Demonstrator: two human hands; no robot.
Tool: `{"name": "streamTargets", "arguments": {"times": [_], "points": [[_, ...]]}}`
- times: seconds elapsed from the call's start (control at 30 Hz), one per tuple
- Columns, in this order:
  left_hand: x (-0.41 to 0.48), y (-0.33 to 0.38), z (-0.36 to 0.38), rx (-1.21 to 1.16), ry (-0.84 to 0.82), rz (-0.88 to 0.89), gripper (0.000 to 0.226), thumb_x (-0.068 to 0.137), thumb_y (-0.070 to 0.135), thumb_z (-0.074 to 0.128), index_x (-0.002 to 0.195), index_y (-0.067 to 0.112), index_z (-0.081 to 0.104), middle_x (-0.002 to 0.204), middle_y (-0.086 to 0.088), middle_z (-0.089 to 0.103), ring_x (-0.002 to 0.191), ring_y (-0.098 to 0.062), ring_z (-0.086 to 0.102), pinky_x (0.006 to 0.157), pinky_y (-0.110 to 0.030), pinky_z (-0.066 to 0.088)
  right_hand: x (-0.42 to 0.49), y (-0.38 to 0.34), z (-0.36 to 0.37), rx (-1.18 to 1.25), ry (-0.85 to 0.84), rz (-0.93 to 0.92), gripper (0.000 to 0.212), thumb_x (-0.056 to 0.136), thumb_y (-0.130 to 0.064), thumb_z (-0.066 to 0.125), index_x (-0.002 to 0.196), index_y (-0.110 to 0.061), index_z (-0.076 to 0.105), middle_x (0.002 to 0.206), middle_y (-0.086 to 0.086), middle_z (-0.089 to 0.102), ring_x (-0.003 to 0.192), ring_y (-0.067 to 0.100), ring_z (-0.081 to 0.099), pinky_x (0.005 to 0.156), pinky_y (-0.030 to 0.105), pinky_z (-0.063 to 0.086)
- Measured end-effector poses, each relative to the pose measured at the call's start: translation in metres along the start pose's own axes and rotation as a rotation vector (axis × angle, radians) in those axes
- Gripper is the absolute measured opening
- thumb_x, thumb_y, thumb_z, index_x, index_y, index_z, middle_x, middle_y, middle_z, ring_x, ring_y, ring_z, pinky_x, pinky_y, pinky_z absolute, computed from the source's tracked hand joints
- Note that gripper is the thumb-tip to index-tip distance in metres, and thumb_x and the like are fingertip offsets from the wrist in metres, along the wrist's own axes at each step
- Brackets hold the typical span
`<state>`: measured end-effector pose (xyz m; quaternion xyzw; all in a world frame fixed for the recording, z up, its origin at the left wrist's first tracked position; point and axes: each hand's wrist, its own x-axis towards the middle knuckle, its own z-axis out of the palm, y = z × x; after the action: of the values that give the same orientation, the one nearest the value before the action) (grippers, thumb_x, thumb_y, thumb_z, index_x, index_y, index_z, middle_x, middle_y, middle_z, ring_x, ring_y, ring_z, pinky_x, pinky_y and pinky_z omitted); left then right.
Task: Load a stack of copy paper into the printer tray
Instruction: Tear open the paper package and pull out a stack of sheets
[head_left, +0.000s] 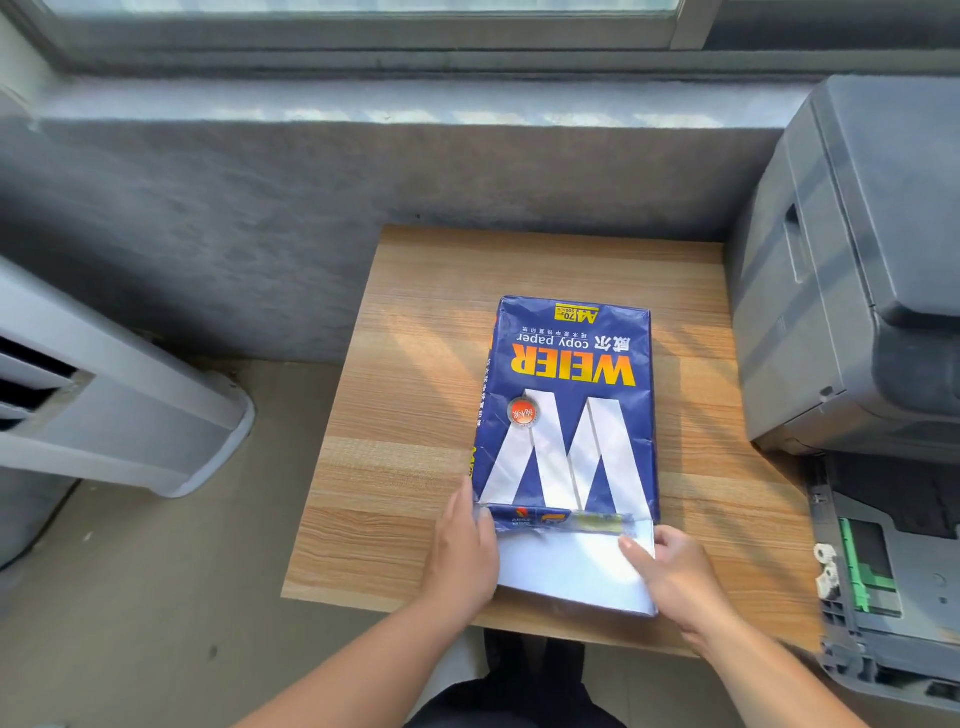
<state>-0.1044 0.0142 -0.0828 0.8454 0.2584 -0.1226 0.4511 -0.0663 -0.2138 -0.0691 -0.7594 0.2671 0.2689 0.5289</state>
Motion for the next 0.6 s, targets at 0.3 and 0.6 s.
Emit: {"name": "streamTargets", "arguments": {"times": [0.3,0.6], "points": [[-0.021,-0.003,-0.006,0.03,-0.169,-0.209,0.052,0.092,0.03,0.043,0.144,0.024,0.038,0.14,-0.002,0.055,0.127,-0.026,0.05,0.108,-0.043,0.041,0.0,-0.008,-0.003,0.037,-0.145,0.138,0.021,0.092,-0.018,0.061,0.098,0.001,0.07,0.086,0.015,0.078,0.075,0.028,0.075,0.06,0.029,0.058],[-0.002,-0.01,-0.021,-0.154,-0.263,-0.271,0.033,0.083,0.039,0.049,0.112,0.037,0.065,0.111,0.009,0.073,0.102,-0.016,0.068,0.096,-0.043,0.054,-0.027,-0.001,-0.008,0.132,-0.174,0.069,0.022,0.094,-0.007,0.057,0.114,-0.008,0.065,0.104,0.013,0.076,0.098,0.03,0.073,0.073,0.032,0.06]]}}
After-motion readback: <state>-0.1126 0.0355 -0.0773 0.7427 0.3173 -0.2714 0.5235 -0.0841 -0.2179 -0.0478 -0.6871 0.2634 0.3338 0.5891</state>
